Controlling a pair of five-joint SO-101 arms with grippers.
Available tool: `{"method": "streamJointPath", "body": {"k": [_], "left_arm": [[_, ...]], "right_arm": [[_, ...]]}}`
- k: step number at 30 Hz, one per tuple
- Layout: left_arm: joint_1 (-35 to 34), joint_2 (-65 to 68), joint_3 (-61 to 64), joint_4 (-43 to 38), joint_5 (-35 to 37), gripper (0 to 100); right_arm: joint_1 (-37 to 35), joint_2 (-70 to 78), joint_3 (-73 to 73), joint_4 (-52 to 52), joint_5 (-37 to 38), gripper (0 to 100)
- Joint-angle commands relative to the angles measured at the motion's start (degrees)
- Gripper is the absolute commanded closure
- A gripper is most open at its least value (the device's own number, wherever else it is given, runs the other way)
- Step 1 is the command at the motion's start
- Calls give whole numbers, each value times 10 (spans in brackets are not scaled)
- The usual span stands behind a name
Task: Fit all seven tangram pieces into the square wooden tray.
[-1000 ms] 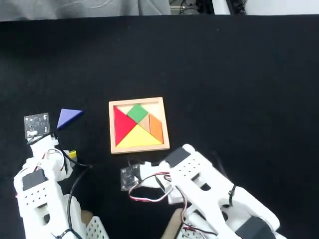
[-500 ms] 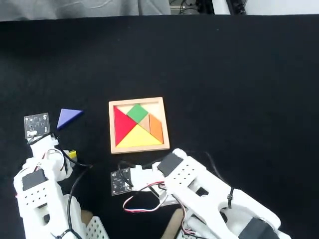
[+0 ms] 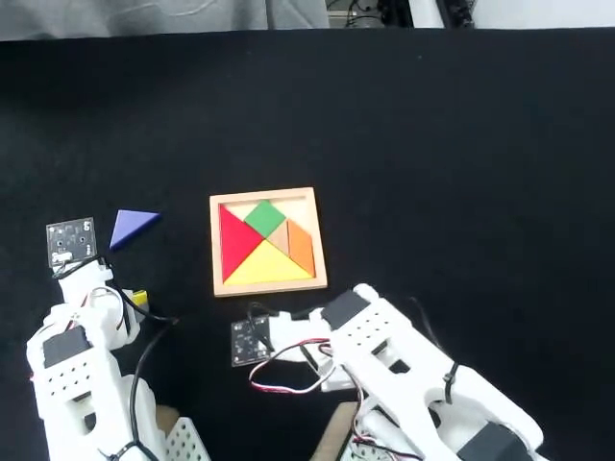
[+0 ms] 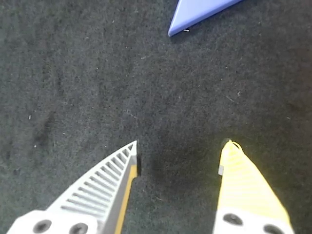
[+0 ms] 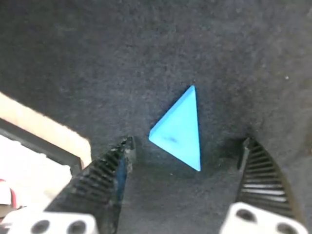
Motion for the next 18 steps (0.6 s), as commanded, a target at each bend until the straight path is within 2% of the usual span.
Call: {"method": "streamJointPath", "body": {"k": [1,7,16,18], "left_arm": [[2,-6,-5,-6,-4,730],[2,-6,-5,-6,-4,730],[2,-6,-5,-6,-4,730],[2,-6,-5,-6,-4,730]], "right_arm": [[8,-15,-5,-8,7,659],[-33,-15,-7,-6,4,659],[-33,-14,19,-36,4,663],[-33,-14,22,-38,4,698]]}}
